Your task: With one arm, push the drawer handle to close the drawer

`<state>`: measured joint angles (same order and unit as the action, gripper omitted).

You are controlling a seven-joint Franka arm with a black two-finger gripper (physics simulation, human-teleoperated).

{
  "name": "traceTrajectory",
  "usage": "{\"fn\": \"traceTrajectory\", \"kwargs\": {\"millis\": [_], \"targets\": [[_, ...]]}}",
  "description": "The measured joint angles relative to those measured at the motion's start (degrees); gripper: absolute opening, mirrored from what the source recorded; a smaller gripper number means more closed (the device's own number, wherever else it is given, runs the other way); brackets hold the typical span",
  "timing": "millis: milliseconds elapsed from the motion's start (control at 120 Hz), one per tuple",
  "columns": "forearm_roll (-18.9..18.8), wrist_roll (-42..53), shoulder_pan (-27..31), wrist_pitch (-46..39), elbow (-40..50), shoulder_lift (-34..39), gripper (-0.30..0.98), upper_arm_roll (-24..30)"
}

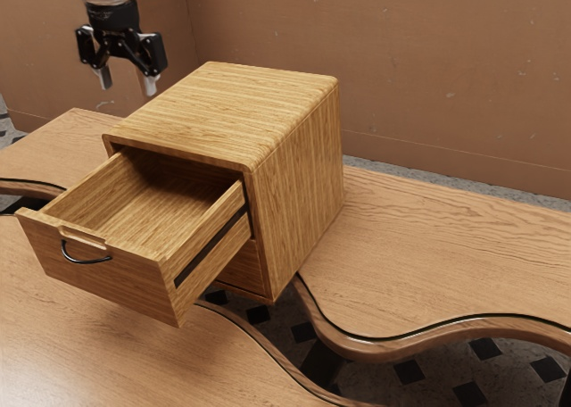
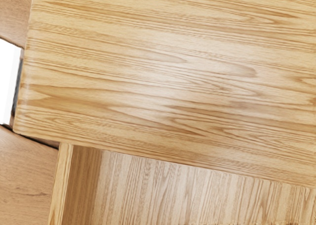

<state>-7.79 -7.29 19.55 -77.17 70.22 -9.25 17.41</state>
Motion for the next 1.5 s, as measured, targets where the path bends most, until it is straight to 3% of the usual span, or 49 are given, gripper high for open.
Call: {"fn": "traceTrajectory", "kwargs": {"millis": [233,333,433,483,625,725,850,950,1083,1225,1500], "targets": [[1.6,4.3,0.7,-0.1,-0.6,-0.3,0.67,0.0],[3.4,5.7,1.9,2.2,-5.6,7.1,0.68,0.6],[5.3,6.2,2.5,5.8,-4.4,13.9,0.68,2.4],[6.2,6.3,3.2,6.2,3.9,21.7,0.68,2.6],[10.7,6.5,0.0,1.2,48.2,57.7,0.68,-3.2],[13.4,6.6,-2.3,-2.1,64.2,68.9,0.69,-5.1],[17.5,5.6,1.7,-5.2,69.3,69.5,0.69,-0.4],[19.0,4.9,-1.1,-8.7,74.4,70.2,0.66,1.4],[19.5,5.3,-3.5,-12.7,77.7,70.5,0.41,1.3],[19.6,7.5,0.2,-17.4,78.2,66.2,0.15,0.7],[19.6,12.1,2.4,-26.5,78.3,58.3,-0.05,0.9]]}}
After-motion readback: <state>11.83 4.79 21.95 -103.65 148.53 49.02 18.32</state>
